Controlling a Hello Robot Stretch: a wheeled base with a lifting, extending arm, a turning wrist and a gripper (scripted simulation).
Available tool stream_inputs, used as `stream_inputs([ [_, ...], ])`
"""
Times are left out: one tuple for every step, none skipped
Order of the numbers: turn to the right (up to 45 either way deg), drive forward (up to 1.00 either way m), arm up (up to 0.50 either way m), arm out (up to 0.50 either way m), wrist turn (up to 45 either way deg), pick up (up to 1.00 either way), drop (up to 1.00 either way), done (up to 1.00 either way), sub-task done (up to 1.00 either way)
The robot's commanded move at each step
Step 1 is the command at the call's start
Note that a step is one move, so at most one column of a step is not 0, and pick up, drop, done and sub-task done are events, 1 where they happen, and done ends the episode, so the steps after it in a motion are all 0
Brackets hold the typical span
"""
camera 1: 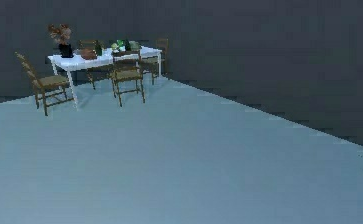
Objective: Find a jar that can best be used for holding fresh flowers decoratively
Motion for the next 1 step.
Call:
stream_inputs([
  [-45.0,0.00,0.00,0.00,0.0,0.00,0.00,0.00,0.00],
])
